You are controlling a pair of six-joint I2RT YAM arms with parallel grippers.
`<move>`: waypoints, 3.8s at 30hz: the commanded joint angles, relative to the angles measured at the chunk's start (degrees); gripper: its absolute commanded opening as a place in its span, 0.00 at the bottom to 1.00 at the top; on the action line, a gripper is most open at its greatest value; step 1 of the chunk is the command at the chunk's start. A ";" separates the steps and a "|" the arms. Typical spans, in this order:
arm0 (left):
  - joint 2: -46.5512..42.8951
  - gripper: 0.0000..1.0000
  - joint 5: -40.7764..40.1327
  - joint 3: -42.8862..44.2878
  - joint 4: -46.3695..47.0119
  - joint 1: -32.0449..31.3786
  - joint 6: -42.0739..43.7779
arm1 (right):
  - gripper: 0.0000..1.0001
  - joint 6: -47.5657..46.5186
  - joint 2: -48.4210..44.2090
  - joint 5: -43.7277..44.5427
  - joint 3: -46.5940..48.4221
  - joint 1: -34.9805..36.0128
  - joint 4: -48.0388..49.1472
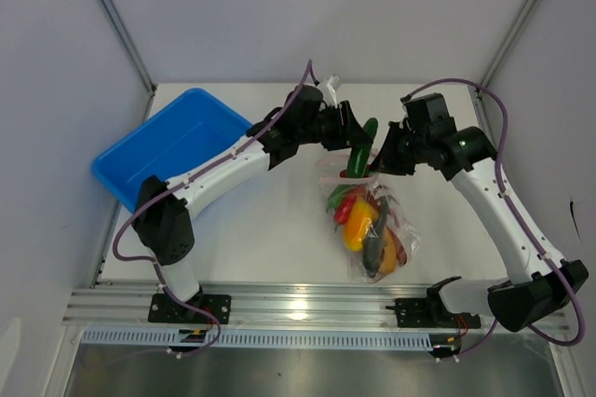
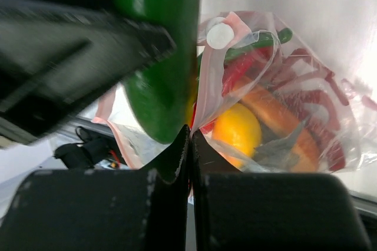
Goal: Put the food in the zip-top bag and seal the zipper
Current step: Place the fake vegetable in the zipper food storage bag, then adjust the zipper food storage bag at the center of the board.
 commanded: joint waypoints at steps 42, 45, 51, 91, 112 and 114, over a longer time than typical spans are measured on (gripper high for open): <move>-2.45 0.01 18.19 0.05 -20.92 -2.20 11.42 | 0.00 0.02 -0.10 5.50 6.63 -4.96 3.54; -0.34 0.02 20.73 2.33 -21.71 -2.46 11.06 | 0.00 -0.78 0.07 4.97 6.11 -4.61 3.90; 0.37 0.25 24.69 3.31 -19.09 -3.42 9.75 | 0.00 -1.04 0.60 4.18 5.31 -3.64 4.69; -6.84 1.00 19.50 -2.23 -27.25 9.06 16.86 | 0.00 -2.36 -6.87 -1.45 2.59 -0.92 2.49; -7.98 0.01 42.62 -1.01 -6.26 3.08 6.33 | 0.00 0.45 -4.85 0.75 1.26 -0.47 5.21; -7.63 0.01 44.89 -0.65 0.56 2.38 1.60 | 0.00 1.33 -4.06 -0.39 2.58 -0.39 5.65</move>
